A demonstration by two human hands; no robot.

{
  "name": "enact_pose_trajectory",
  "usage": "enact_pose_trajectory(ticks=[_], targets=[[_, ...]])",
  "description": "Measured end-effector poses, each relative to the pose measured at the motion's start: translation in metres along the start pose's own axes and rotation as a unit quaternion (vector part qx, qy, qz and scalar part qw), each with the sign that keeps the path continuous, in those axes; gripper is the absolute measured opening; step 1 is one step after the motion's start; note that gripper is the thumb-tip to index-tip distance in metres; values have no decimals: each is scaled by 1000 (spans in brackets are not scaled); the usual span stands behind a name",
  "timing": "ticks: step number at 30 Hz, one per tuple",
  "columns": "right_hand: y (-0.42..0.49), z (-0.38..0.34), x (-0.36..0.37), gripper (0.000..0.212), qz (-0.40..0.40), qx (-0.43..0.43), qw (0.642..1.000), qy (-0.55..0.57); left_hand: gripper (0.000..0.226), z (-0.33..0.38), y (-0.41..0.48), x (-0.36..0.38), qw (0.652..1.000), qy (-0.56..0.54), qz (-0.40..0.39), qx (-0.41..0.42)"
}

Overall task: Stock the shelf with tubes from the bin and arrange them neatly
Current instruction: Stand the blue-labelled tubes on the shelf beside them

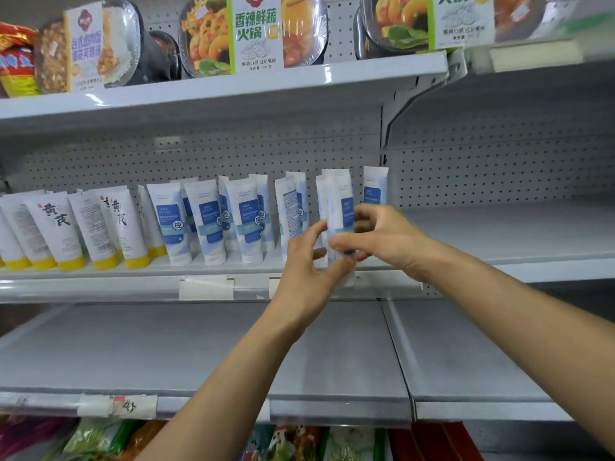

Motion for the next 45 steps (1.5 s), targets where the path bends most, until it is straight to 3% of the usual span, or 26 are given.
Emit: enact_pose_trajectory(ticks=[2,5,10,15,20,22,28,36,40,45], targets=[[7,3,-19,36,72,-5,997,-15,58,3,3,-5,999,43,17,9],[21,17,-43,46,159,8,986,-52,53,6,11,-14,995,87,39,33],[38,43,-50,53,206,35,969,-128,55,4,35,-20,992,109,47,42],[45,51,-43,53,178,28,970,-161,63,-5,49,-10,991,132,26,27],[49,46,-47,49,133,22,975,-176,69,13,64,-17,958,224,88,153],[50,46,-51,44,114,30,984,-134,72,26,76,-23,952,240,91,166],[53,54,-60,34,66,61,995,-31,84,12,101,-6,977,205,10,54],[49,69,-57,44,47,55,997,27,37,-34,95,22,997,59,40,-12],[48,70,-59,43,36,62,996,60,32,-33,98,22,999,-28,-1,-41],[47,70,-55,43,30,62,995,75,33,-38,101,22,996,-55,-34,-53]])
Point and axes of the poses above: each hand's wrist, its own y-axis towards the middle knuckle, its own x-axis out of the palm, z = x × y, the point moved 3 cm from there along y, towards the middle knuckle, and after that the axes turned 6 degrees about z, right-handed, at the moved point
